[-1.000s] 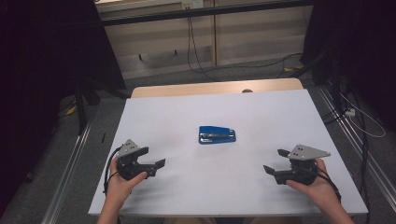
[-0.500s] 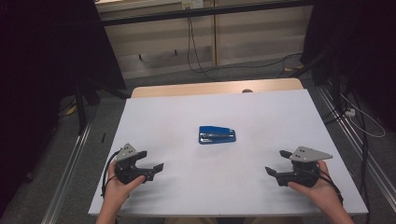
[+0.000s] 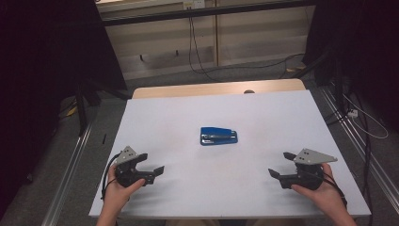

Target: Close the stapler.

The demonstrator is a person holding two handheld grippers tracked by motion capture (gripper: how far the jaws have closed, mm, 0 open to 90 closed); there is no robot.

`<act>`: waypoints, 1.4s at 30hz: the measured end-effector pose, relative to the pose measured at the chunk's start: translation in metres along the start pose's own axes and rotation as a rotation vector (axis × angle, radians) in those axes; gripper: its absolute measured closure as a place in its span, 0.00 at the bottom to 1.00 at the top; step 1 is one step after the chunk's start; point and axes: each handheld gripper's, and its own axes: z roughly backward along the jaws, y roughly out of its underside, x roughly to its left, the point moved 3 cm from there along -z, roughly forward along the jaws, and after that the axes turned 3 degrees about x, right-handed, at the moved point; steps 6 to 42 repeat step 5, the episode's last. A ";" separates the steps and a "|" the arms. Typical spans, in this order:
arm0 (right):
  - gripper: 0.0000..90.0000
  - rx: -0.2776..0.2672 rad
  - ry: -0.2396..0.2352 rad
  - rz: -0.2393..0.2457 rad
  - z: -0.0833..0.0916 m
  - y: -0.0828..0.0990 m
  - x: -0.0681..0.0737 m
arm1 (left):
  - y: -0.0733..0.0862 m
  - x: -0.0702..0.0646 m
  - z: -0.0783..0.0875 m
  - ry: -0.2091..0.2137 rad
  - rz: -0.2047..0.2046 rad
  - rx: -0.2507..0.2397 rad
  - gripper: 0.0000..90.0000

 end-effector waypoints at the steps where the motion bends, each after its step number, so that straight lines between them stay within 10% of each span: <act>1: 0.19 -0.001 0.000 -0.002 0.000 0.000 0.000 | 0.000 0.000 0.000 -0.001 0.006 -0.002 0.11; 42: 0.18 0.000 0.007 0.004 -0.001 0.000 0.000 | 0.000 0.001 0.001 0.001 0.006 -0.004 0.11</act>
